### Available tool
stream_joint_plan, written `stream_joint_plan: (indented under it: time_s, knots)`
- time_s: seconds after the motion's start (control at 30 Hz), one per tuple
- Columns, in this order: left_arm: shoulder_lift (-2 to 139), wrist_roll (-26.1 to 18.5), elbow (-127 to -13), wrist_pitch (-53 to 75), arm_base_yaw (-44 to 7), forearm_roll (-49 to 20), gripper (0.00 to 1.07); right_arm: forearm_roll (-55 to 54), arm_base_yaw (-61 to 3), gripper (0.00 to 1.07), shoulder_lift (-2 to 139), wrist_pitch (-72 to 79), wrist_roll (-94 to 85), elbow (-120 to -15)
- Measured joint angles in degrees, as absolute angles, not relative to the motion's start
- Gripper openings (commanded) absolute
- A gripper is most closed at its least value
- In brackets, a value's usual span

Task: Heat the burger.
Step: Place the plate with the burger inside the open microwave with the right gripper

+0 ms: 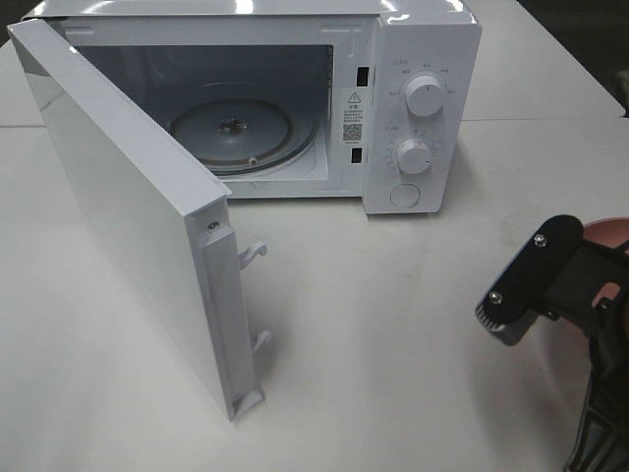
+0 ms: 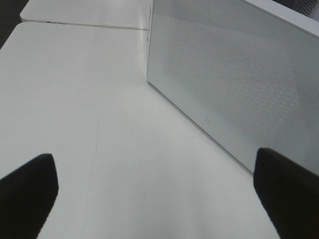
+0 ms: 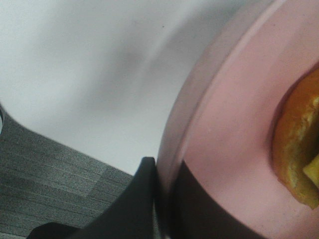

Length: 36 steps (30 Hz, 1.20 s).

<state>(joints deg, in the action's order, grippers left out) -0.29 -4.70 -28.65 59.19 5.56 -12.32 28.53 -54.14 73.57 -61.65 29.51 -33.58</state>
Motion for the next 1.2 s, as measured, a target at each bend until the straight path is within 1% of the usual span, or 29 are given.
stream_joint_plan:
  time_s: [0.03,0.17,0.2,0.23,0.37,0.43,0.53,0.63,1.03,1.2]
  knots:
    - [-0.3,-4.7,-28.6,59.2,5.6,-12.3,1.00,28.1,-56.0,0.00,72.9,-62.2,28.9,-32.9]
    - [-0.3,-4.7,-28.6,59.2,5.6,-12.3,1.00,27.7,-58.2,0.00,71.8,-63.3,28.6,-32.6]
    - [-0.3,-4.7,-28.6,59.2,5.6,-12.3,1.00,27.7,-60.1,0.00,71.3,-64.1,28.5,-32.6]
    - [-0.3,-4.7,-28.6,59.2,5.6,-12.3,1.00,27.7,-60.1,0.00,71.3,-64.1,28.5,-32.6]
    - [-0.3,-4.7,-28.6,59.2,5.6,-12.3,1.00,27.8,-64.8,0.00,70.4,-64.4,27.8,-32.6]
    - [-0.3,-4.7,-28.6,59.2,5.6,-12.3,1.00,27.8,-65.6,0.00,70.3,-64.4,27.6,-32.6]
    - [-0.3,-4.7,-28.6,59.2,5.6,-12.3,1.00,27.9,-69.0,0.00,70.3,-64.4,25.6,-32.6]
    - [-0.3,-4.7,-28.6,59.2,5.6,-12.3,1.00,28.0,-70.8,0.00,70.3,-64.1,23.2,-32.6]
    - [-0.3,-4.7,-28.6,59.2,5.6,-12.3,1.00,28.8,-71.2,0.00,70.3,-59.2,14.2,-32.6]
    - [-0.3,-4.7,-28.6,59.2,5.6,-12.3,1.00,31.9,-71.2,0.00,70.3,-56.6,11.2,-32.6]
